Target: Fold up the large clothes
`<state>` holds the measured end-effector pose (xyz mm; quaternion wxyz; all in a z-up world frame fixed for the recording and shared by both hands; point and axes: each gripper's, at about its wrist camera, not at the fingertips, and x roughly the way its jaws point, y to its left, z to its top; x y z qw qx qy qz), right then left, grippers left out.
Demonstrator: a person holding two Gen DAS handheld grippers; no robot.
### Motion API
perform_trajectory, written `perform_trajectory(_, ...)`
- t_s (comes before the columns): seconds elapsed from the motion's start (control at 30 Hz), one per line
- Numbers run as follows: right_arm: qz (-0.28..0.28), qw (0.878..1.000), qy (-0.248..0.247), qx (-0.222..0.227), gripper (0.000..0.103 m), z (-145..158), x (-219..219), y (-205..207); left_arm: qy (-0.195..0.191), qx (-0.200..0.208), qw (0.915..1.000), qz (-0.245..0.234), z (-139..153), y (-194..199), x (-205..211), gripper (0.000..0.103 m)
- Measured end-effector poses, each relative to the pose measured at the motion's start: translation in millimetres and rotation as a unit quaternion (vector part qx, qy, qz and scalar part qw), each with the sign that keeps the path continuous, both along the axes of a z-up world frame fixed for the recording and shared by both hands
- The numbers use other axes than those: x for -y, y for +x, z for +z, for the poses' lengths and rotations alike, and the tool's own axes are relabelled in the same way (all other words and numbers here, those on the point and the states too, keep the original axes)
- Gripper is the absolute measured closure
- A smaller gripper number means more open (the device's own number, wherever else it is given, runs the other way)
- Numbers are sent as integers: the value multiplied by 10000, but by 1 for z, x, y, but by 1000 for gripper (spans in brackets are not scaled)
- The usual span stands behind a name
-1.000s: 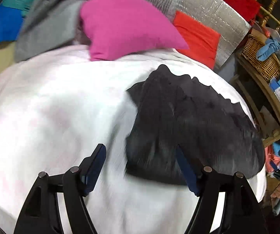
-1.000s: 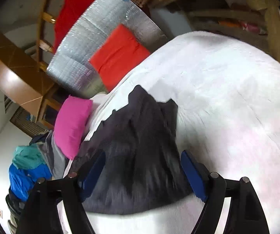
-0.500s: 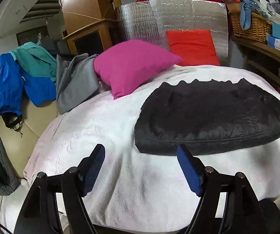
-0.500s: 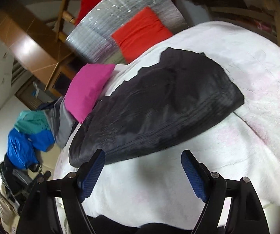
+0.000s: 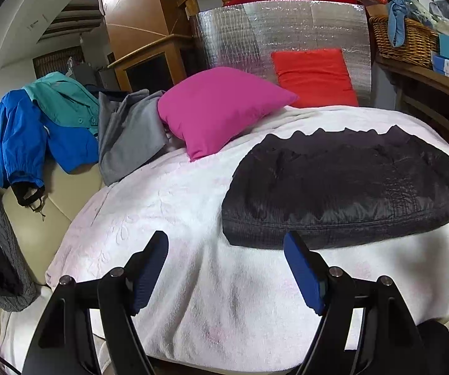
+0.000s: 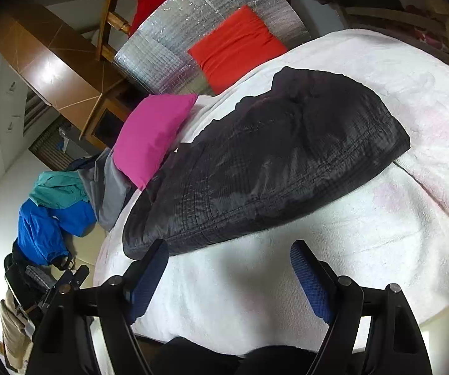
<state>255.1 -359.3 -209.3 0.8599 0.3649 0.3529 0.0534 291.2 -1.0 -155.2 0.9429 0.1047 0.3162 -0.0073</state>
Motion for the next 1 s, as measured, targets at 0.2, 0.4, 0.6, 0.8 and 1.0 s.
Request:
perform_trajectory(0.2,11,10000,20,-26,20,-4,-1,5,66,-98,9999,70,-8,7,1,26)
perform_trajectory(0.4,-6,9999,133,-86,20,-10,1,9,90,-225,9996,112,-15,14,1,26)
perform_trajectory(0.6,-148,9994,286,-126,20,-14,9,7,127,-347,9993,114,-20,16,3,26)
perform_trajectory(0.8,-426,9974,555,-149,20,-21,31,4,-445,-1082,9930,-163,-35,36,-4,26)
perform_trajectory(1.0,-864,9894,1099,-394,20,-48,69,17,-2181,-2275,9488,-195,-66,87,-31,26)
